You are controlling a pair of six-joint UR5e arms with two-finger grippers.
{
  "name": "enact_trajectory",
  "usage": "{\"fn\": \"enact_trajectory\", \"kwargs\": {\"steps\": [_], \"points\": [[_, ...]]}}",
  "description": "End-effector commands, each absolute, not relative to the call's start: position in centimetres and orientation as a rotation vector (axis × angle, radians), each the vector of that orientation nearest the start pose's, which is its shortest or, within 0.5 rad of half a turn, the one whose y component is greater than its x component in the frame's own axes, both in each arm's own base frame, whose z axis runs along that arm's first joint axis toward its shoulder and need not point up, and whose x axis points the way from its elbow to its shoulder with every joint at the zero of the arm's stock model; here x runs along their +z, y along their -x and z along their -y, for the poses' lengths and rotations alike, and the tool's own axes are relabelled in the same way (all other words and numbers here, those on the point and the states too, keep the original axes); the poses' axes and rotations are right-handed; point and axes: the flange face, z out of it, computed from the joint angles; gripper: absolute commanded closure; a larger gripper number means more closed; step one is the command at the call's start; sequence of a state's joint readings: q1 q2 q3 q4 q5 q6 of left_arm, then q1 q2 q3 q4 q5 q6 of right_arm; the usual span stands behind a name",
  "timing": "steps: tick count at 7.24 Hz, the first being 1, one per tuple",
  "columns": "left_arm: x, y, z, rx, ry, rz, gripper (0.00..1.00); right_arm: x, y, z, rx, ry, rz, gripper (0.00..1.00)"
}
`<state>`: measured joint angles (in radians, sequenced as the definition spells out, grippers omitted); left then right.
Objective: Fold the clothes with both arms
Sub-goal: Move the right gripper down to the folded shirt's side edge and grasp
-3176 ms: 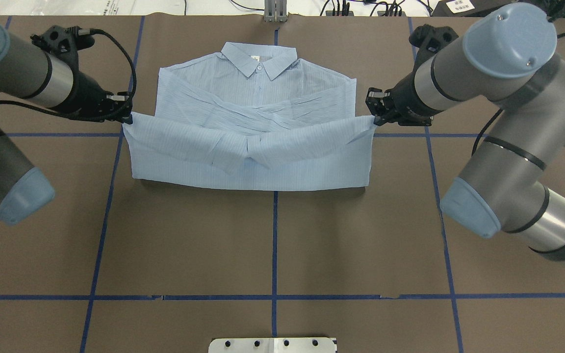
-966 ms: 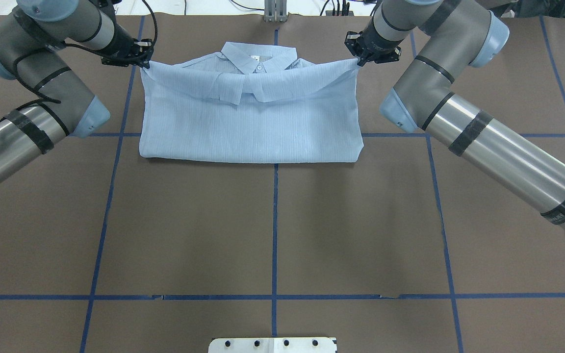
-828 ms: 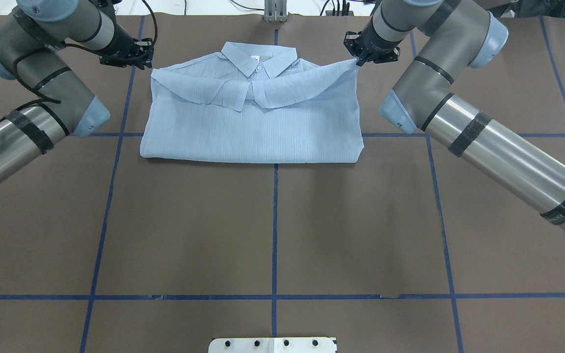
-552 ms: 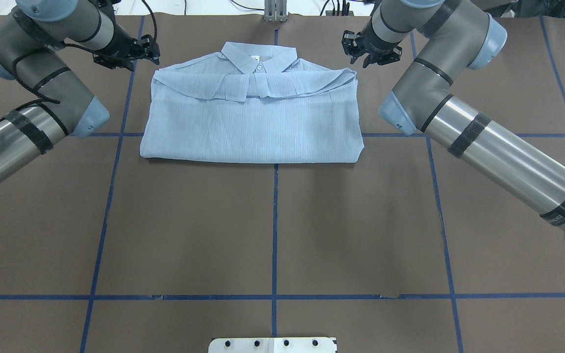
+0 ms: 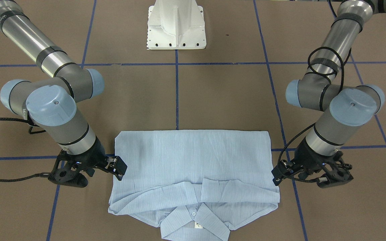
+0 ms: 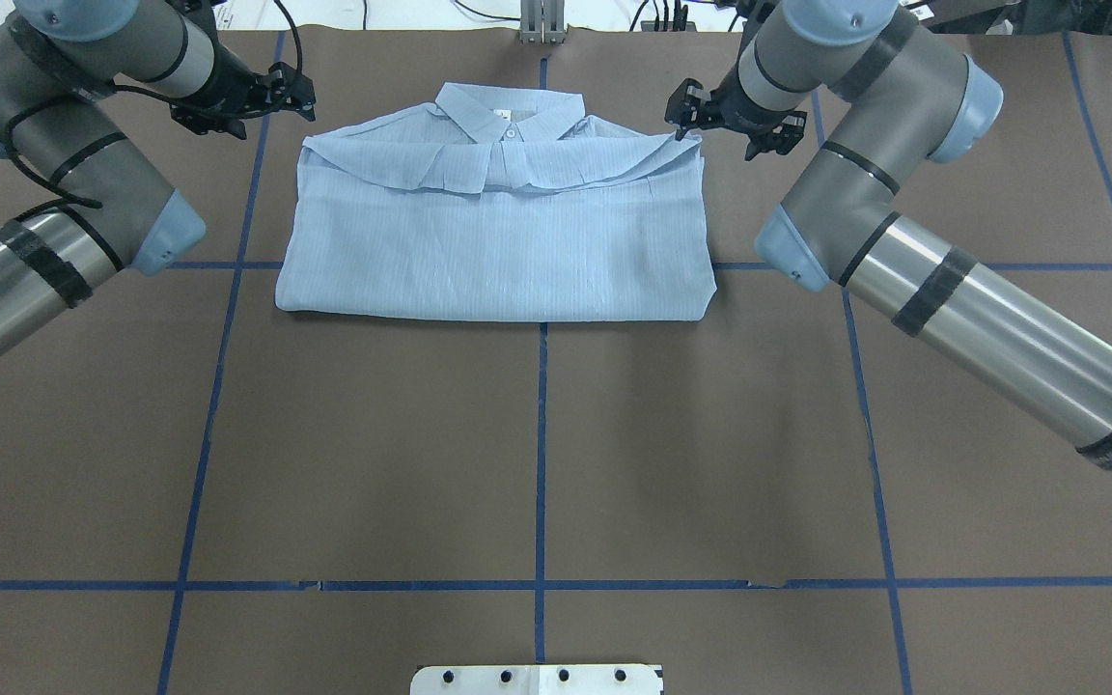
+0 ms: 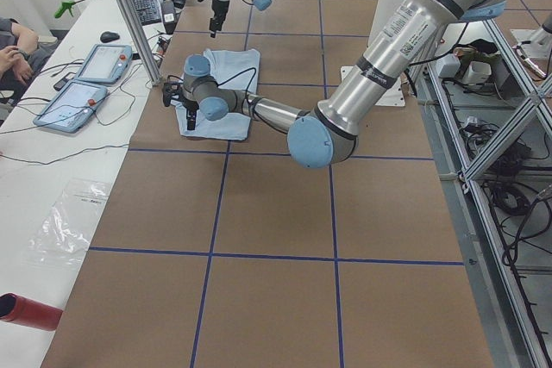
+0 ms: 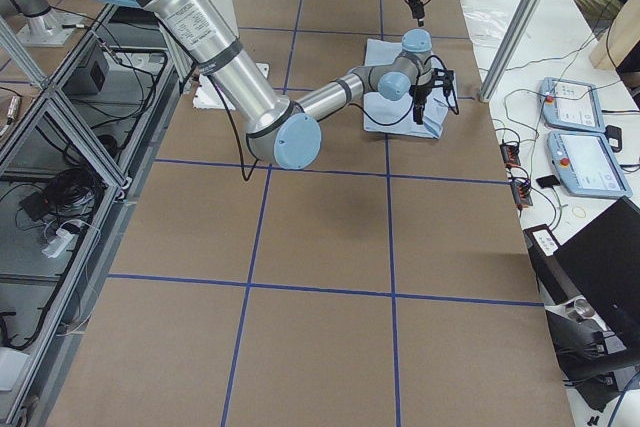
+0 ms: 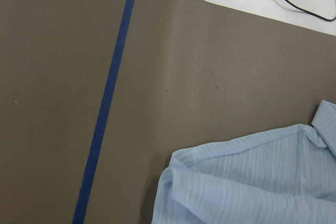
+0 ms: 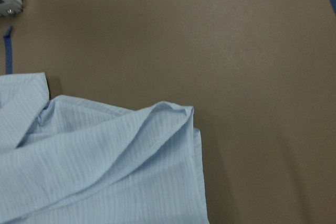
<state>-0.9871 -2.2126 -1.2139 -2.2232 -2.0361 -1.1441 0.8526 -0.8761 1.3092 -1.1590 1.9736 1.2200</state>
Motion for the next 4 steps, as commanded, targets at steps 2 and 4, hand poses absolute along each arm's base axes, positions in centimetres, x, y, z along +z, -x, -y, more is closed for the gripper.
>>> {"fn": "enact_trajectory", "kwargs": {"steps": [2,4], "points": [[35.2,-33.5,66.8,-0.310,-0.272,-0.996,0.00,34.9,44.9,54.1,0.206,-0.107,0.914,0.00],[34.6,-33.3,66.7,-0.318,-0.275,-1.005,0.00,36.2,46.8,52.3,0.177,-0.083,0.898,0.08]]}}
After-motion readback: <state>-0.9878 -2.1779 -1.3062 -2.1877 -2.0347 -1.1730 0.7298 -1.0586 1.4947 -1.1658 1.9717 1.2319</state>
